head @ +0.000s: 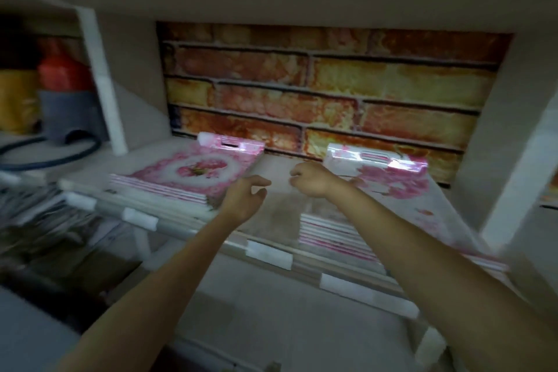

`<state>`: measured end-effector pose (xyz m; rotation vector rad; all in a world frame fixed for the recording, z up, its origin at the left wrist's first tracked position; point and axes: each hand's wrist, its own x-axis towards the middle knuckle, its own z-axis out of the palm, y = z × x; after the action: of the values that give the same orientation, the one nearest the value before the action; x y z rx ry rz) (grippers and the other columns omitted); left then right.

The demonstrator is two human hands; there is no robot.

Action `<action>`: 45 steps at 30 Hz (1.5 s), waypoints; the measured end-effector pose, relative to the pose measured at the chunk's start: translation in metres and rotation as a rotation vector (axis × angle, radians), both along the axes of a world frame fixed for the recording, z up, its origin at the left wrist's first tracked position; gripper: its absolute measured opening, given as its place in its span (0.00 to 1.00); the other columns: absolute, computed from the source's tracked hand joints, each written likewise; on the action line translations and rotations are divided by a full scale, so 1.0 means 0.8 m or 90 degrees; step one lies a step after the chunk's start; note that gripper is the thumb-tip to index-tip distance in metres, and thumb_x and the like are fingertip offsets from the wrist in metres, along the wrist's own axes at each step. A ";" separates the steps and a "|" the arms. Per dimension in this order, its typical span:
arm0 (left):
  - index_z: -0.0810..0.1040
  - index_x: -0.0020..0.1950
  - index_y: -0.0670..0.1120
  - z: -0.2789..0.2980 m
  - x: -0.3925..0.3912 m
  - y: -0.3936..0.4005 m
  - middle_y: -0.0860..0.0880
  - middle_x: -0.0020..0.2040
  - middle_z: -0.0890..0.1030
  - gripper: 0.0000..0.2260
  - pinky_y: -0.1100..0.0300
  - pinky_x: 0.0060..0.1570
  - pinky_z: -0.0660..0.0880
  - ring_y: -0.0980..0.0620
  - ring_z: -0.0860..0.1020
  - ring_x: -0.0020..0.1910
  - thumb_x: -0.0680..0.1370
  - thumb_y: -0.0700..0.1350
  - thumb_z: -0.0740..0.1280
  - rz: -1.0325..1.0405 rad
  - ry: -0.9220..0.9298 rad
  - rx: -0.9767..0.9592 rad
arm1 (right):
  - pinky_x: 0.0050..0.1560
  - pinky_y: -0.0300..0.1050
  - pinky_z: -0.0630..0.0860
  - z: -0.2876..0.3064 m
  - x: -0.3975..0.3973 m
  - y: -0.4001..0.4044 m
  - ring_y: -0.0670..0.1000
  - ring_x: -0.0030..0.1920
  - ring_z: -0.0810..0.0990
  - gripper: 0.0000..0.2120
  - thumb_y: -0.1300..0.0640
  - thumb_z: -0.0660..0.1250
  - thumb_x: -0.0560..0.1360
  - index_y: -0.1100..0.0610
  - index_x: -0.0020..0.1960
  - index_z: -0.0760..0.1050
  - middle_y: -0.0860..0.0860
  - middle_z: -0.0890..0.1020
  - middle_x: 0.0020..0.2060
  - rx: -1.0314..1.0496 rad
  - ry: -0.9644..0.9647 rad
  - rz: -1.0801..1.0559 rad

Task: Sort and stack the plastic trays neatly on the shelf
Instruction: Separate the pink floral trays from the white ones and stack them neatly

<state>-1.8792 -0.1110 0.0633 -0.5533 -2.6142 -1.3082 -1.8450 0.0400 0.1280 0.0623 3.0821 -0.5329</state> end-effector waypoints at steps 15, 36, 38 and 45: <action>0.76 0.63 0.49 -0.010 -0.051 -0.134 0.46 0.58 0.80 0.16 0.56 0.58 0.73 0.46 0.78 0.57 0.76 0.47 0.64 -0.056 0.132 -0.420 | 0.59 0.46 0.74 -0.091 -0.153 -0.133 0.58 0.59 0.79 0.19 0.55 0.65 0.73 0.60 0.62 0.77 0.58 0.80 0.60 -0.434 0.011 -0.168; 0.82 0.58 0.46 -0.032 -0.148 -0.260 0.44 0.51 0.81 0.13 0.56 0.53 0.69 0.44 0.76 0.51 0.74 0.43 0.68 0.016 0.206 -0.270 | 0.61 0.51 0.77 -0.112 -0.254 -0.265 0.59 0.58 0.78 0.24 0.58 0.70 0.65 0.61 0.60 0.75 0.59 0.80 0.58 -0.582 0.046 -0.201; 0.82 0.58 0.47 -0.034 -0.160 -0.266 0.46 0.52 0.81 0.13 0.59 0.52 0.65 0.45 0.75 0.52 0.75 0.43 0.68 0.024 0.214 -0.275 | 0.61 0.51 0.76 -0.112 -0.272 -0.273 0.60 0.59 0.78 0.23 0.58 0.69 0.66 0.62 0.60 0.75 0.59 0.80 0.58 -0.567 0.045 -0.207; 0.80 0.60 0.48 -0.043 -0.200 -0.264 0.47 0.52 0.78 0.14 0.61 0.52 0.57 0.46 0.72 0.54 0.76 0.46 0.64 0.019 0.208 -0.273 | 0.52 0.45 0.78 -0.111 -0.324 -0.273 0.58 0.54 0.80 0.22 0.60 0.69 0.65 0.61 0.60 0.76 0.57 0.82 0.55 -0.557 0.012 -0.168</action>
<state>-2.0395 -0.3220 0.0286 -0.7147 -2.6044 -0.5789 -2.1043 -0.1781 0.0392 0.4425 2.5702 -1.8086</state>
